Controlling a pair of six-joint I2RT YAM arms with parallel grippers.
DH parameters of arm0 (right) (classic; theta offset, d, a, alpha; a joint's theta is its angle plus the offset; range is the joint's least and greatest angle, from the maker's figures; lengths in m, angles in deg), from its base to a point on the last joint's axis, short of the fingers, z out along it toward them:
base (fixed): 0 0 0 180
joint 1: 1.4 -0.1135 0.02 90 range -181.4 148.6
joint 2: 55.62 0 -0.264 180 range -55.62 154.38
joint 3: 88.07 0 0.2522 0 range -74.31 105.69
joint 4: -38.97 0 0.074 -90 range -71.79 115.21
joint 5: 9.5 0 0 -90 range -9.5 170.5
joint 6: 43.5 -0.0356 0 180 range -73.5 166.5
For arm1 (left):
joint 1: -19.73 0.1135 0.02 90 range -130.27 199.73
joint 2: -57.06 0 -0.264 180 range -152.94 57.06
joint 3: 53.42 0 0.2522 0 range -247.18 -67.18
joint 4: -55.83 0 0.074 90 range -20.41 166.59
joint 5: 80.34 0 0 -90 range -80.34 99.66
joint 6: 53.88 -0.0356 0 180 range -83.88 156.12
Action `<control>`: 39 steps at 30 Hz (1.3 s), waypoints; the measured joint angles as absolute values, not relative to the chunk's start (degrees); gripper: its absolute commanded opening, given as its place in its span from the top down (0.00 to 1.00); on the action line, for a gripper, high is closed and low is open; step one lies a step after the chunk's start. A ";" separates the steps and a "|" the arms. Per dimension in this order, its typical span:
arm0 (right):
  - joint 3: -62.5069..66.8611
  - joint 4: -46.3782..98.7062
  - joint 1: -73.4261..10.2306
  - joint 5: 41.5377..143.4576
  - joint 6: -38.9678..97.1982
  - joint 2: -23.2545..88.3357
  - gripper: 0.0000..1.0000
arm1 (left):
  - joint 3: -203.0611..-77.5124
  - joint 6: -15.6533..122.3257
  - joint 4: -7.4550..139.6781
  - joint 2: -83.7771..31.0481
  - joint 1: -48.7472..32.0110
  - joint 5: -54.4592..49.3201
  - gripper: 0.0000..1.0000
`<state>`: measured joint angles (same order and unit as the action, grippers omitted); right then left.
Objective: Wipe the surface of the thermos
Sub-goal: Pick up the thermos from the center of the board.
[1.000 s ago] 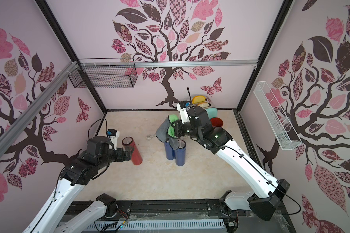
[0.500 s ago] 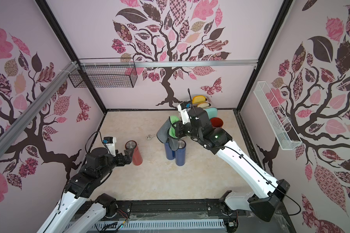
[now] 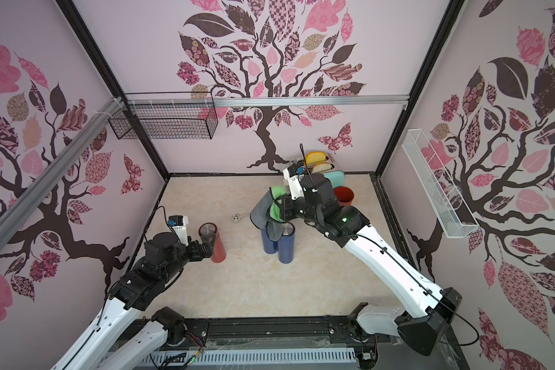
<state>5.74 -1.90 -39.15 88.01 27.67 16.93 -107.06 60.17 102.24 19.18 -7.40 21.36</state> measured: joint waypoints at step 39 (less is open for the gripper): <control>5.43 -1.14 -38.39 90.13 29.99 18.59 0.99 | -82.08 52.28 57.60 10.87 -18.46 46.54 0.02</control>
<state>5.43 -1.14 -38.39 90.13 29.99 18.59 -82.08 52.28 57.61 10.87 -18.46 46.54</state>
